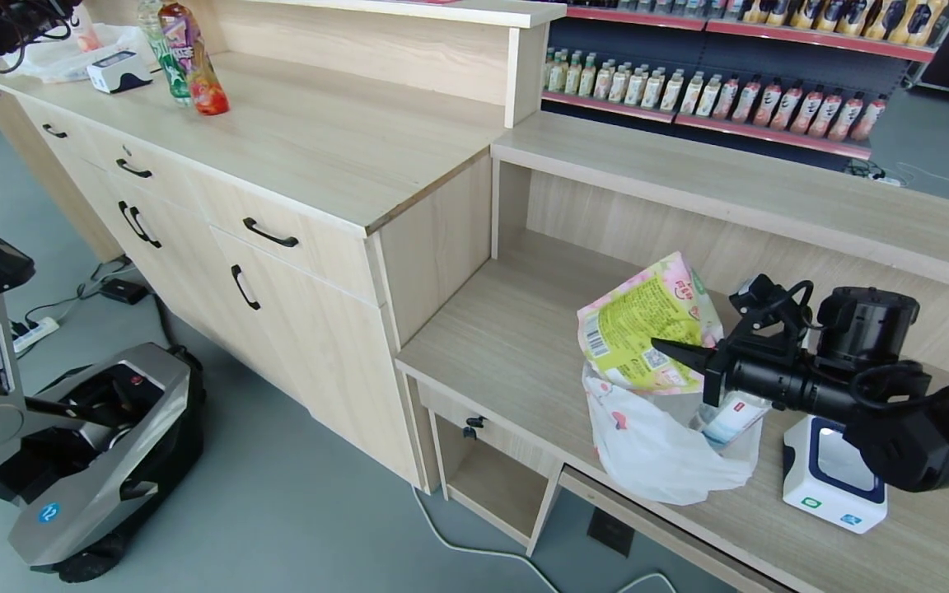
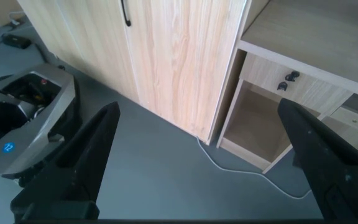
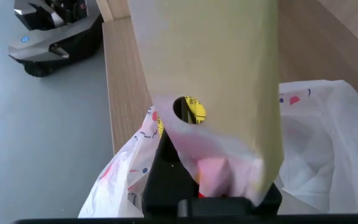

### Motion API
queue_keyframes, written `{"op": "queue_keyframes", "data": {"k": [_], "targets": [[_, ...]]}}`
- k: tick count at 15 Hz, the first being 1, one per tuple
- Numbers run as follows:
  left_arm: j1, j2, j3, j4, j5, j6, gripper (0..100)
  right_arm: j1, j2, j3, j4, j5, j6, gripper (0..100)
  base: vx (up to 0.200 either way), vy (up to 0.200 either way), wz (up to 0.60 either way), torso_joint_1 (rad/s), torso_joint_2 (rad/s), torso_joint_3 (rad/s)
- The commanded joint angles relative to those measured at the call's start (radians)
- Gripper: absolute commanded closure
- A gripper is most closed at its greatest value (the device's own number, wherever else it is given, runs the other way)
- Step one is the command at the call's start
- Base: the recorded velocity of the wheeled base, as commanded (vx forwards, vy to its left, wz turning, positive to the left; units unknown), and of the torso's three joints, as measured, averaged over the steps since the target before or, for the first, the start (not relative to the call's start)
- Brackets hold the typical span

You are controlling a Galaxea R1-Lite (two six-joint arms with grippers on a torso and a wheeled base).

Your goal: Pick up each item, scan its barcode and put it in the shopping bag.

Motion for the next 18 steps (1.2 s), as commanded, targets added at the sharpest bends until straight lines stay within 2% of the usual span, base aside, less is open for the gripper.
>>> {"op": "queue_keyframes", "data": {"k": [1,10,18], "targets": [[0.000,0.000,0.000,0.000,-0.001,-0.001,0,-0.001,0.009,0.007,0.002,0.000,-0.015,100,0.000,0.000,0.00,0.000,0.00,0.000],[0.000,0.000,0.000,0.000,-0.001,-0.001,0,-0.005,-0.011,-0.002,0.002,0.005,-0.018,100,0.000,0.000,0.00,0.000,0.00,0.000],[0.000,0.000,0.000,0.000,-0.001,-0.001,0,0.005,-0.086,-0.162,-0.064,0.005,0.063,100,0.000,0.000,0.00,0.000,0.00,0.000]]}}
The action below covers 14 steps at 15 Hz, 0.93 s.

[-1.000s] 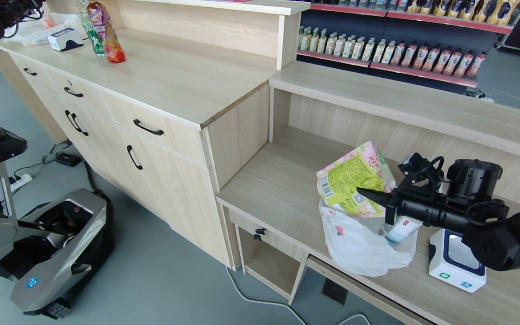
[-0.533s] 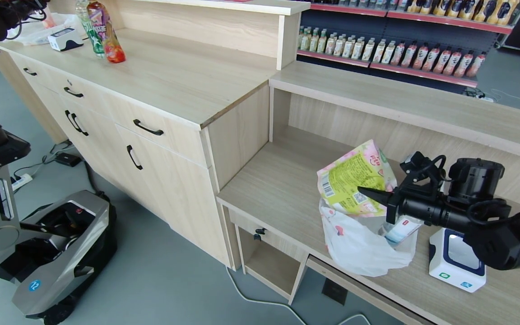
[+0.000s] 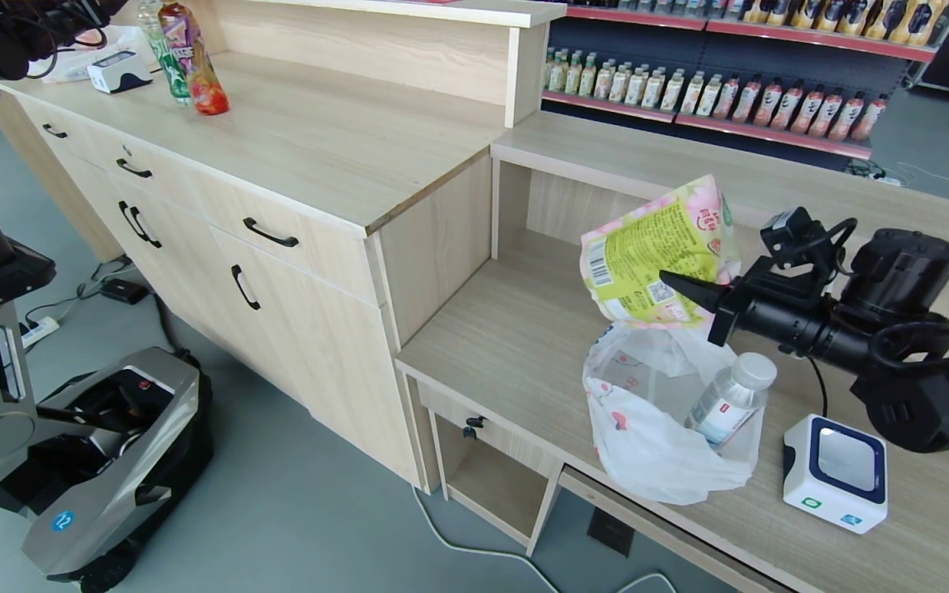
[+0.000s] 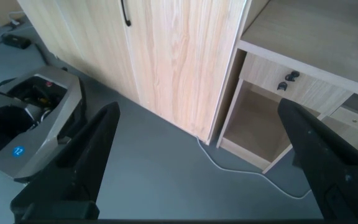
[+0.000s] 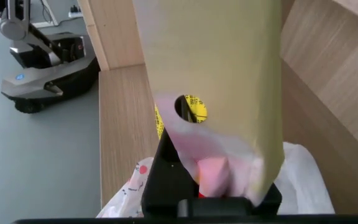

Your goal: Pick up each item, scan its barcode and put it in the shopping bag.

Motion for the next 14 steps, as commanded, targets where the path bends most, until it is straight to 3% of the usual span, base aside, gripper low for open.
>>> {"op": "queue_keyframes", "data": {"k": [1,14], "targets": [[0.000,0.000,0.000,0.000,-0.001,0.000,0,-0.013,-0.020,-0.030,-0.011,0.000,0.001,100,0.000,0.000,0.00,0.000,0.00,0.000],[0.000,0.000,0.000,0.000,-0.001,0.000,0,-0.241,0.101,0.019,-0.059,-0.005,-0.051,100,0.000,0.000,0.00,0.000,0.00,0.000]]}}
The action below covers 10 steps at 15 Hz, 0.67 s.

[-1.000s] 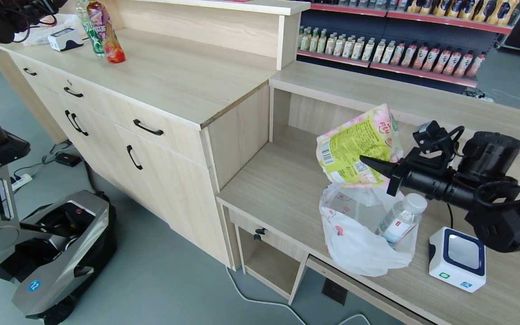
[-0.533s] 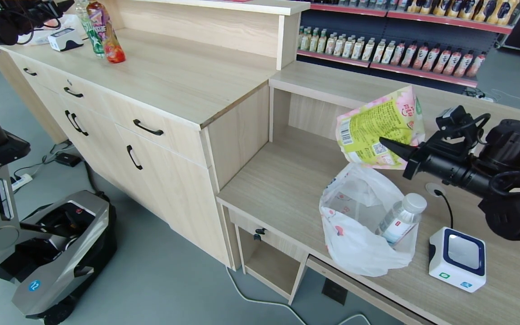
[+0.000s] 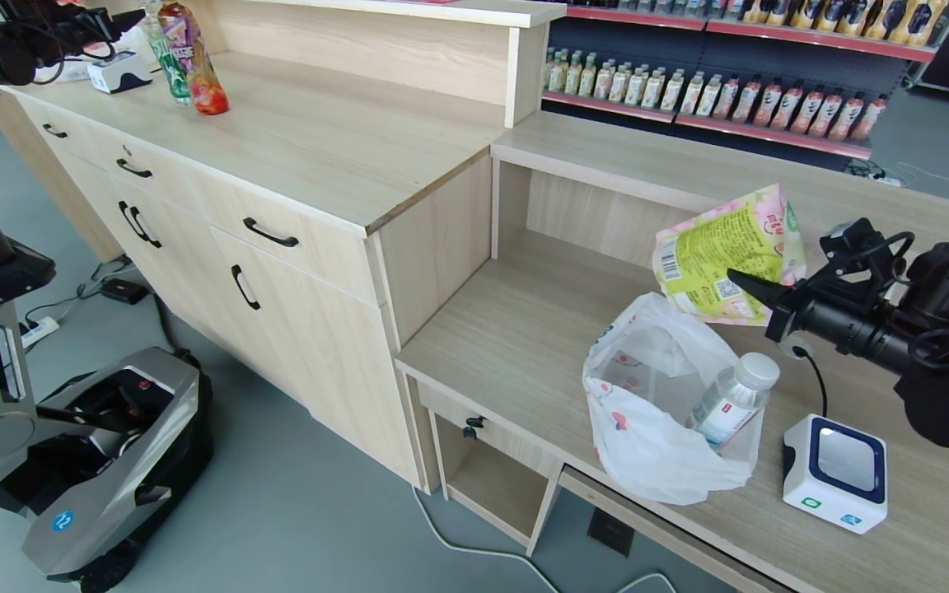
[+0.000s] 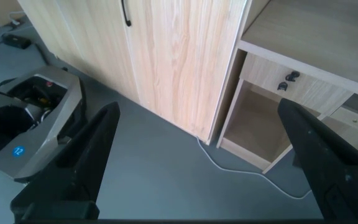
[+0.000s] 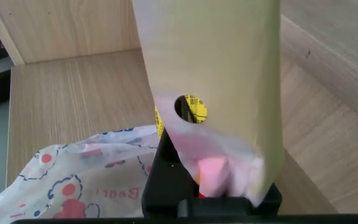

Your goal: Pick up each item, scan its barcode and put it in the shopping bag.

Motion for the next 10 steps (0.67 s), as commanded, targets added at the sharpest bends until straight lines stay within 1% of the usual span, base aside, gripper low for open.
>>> {"op": "queue_keyframes", "data": {"k": [1,4,7,10], "targets": [[0.000,0.000,0.000,0.000,-0.001,0.001,0,-0.035,0.040,0.025,0.010,0.000,0.001,100,0.000,0.000,0.00,0.000,0.00,0.000],[0.000,0.000,0.000,0.000,-0.001,0.000,0,-0.055,0.071,0.054,0.015,-0.001,0.001,100,0.000,0.000,0.00,0.000,0.00,0.000],[0.000,0.000,0.000,0.000,0.001,0.000,0,-0.057,0.080,0.059,0.055,0.000,-0.001,100,0.000,0.000,0.00,0.000,0.00,0.000],[0.000,0.000,0.000,0.000,-0.001,0.000,0,-0.051,0.080,0.059,0.061,0.002,-0.001,100,0.000,0.000,0.00,0.000,0.00,0.000]]}}
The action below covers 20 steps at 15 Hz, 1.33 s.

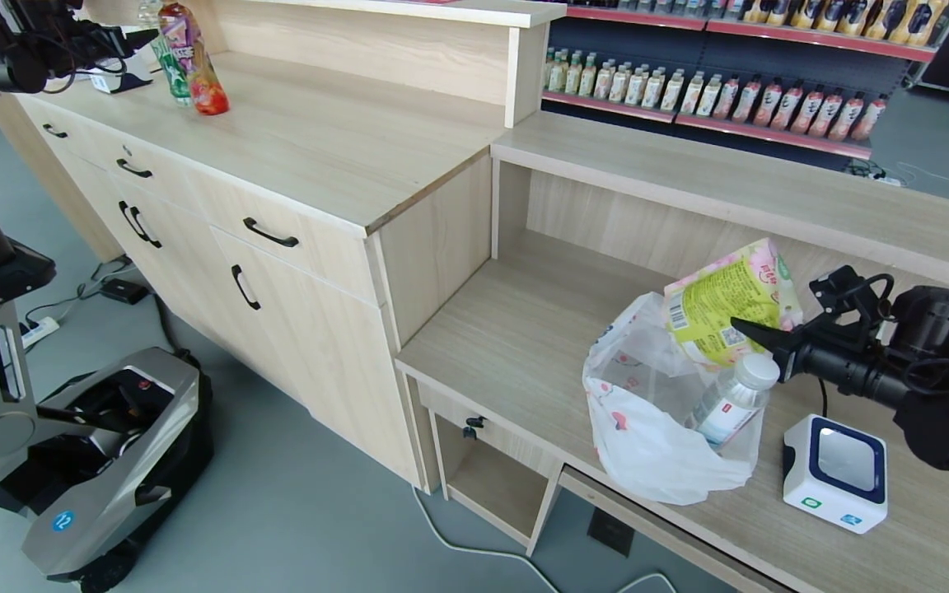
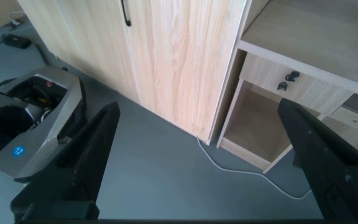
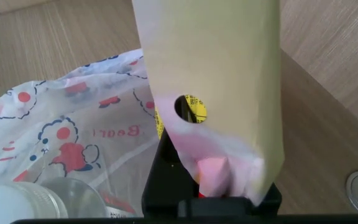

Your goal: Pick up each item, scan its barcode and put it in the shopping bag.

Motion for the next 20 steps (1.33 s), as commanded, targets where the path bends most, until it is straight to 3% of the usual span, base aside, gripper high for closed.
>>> {"op": "queue_keyframes", "data": {"k": [1,8,20], "targets": [[0.000,0.000,0.000,0.000,0.000,0.001,0,0.002,0.001,0.003,0.002,0.001,-0.001,100,0.000,0.000,0.00,0.000,0.00,0.000],[0.000,0.000,0.000,0.000,-0.001,0.000,0,0.001,-0.003,0.023,0.064,0.001,-0.062,100,0.000,0.000,0.00,0.000,0.00,0.000],[0.000,0.000,0.000,0.000,-0.001,0.000,0,0.001,-0.003,0.018,0.067,0.006,-0.050,100,0.000,0.000,0.00,0.000,0.00,0.000]]}}
